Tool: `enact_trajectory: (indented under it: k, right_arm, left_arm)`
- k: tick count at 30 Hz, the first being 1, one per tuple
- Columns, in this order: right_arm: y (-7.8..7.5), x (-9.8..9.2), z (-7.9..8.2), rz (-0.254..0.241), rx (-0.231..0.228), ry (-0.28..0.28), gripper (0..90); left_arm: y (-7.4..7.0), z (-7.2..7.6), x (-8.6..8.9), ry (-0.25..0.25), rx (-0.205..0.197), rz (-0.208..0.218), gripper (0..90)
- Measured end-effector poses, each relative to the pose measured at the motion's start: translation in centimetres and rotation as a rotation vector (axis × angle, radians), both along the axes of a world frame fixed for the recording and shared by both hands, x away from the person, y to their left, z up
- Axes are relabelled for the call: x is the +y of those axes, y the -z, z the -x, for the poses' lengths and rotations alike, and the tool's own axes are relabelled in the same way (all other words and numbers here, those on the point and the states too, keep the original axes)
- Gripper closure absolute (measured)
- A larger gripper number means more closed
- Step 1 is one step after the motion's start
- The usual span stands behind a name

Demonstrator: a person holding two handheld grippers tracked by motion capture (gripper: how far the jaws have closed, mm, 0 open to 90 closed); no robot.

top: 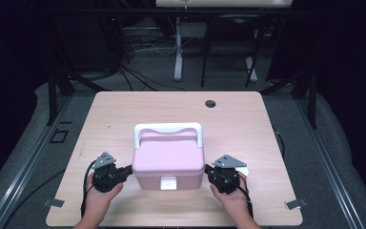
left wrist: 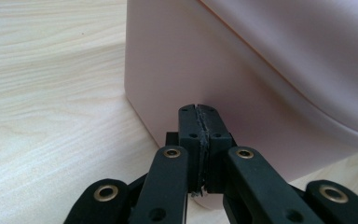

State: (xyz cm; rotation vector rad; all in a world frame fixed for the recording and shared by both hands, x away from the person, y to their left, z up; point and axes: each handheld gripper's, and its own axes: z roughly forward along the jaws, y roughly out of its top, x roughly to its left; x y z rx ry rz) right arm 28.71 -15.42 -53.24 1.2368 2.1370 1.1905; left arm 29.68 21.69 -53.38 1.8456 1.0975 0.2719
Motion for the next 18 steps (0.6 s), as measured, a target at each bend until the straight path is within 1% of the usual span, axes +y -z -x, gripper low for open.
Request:
enact_trajectory:
  k: [4,9,12,16,18]
  right_arm:
    - [-0.1,-0.1,0.4,0.006,0.005,-0.006,89.8]
    - [-0.2,-0.3,1.3,0.010,0.012,-0.021,89.9]
    - [-0.2,-0.3,1.8,0.013,0.013,-0.025,89.9]
    - [-0.3,-0.4,2.3,0.017,0.019,-0.031,89.9]
    - [-0.3,-0.5,2.5,0.018,0.017,-0.029,89.9]
  left_arm:
    - [0.0,0.4,0.0,0.004,0.000,-0.005,89.1]
    - [-0.1,1.0,-0.1,0.013,0.002,-0.011,89.3]
    - [-0.1,1.3,-0.1,0.016,0.007,-0.007,89.3]
    - [0.0,1.7,-0.1,0.017,0.008,0.009,89.4]
    - [0.0,1.9,-0.1,0.018,0.007,0.002,89.4]
